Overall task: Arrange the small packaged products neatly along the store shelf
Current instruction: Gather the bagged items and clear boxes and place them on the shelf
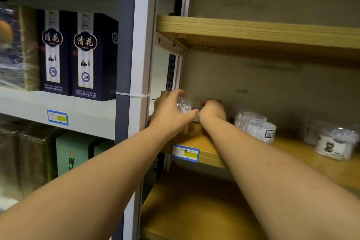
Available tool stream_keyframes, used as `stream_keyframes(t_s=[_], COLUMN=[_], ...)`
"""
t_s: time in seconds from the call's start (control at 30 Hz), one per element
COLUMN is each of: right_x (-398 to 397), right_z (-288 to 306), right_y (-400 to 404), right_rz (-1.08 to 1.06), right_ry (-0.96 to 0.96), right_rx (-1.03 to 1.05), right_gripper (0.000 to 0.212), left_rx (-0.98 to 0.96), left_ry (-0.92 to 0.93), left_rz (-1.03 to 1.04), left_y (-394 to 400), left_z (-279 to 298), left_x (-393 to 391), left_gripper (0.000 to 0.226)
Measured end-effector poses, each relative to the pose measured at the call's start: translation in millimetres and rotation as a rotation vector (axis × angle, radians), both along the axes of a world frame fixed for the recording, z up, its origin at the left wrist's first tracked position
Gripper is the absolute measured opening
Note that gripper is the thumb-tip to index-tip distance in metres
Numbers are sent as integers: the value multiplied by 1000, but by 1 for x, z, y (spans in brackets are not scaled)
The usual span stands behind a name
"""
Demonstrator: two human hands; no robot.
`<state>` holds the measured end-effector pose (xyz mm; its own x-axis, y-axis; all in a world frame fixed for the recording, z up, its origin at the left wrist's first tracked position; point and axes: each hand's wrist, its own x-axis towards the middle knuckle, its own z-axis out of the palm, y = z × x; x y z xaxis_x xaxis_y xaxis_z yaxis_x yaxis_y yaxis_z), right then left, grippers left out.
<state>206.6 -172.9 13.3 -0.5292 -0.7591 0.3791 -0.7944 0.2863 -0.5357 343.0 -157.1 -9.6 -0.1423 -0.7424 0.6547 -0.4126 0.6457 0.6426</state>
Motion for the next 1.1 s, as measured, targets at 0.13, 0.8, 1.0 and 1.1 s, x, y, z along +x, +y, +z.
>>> stream_keyframes(t_s=[0.13, 0.8, 1.0, 1.1], right_x=[5, -175, -264, -292], right_z=[1, 102, 54, 32], right_y=[13, 312, 322, 310], right_rz=[137, 283, 189, 217], right_ry=[3, -139, -245, -238], right_rx=[-245, -255, -140, -114], right_gripper=[29, 22, 42, 38], left_rx=[155, 35, 205, 205], left_ry=[46, 91, -22, -72], left_rz=[11, -485, -475, -385], left_y=[2, 199, 220, 220], left_z=[-6, 88, 42, 23], left_x=[2, -198, -282, -301], left_gripper=[100, 61, 87, 88])
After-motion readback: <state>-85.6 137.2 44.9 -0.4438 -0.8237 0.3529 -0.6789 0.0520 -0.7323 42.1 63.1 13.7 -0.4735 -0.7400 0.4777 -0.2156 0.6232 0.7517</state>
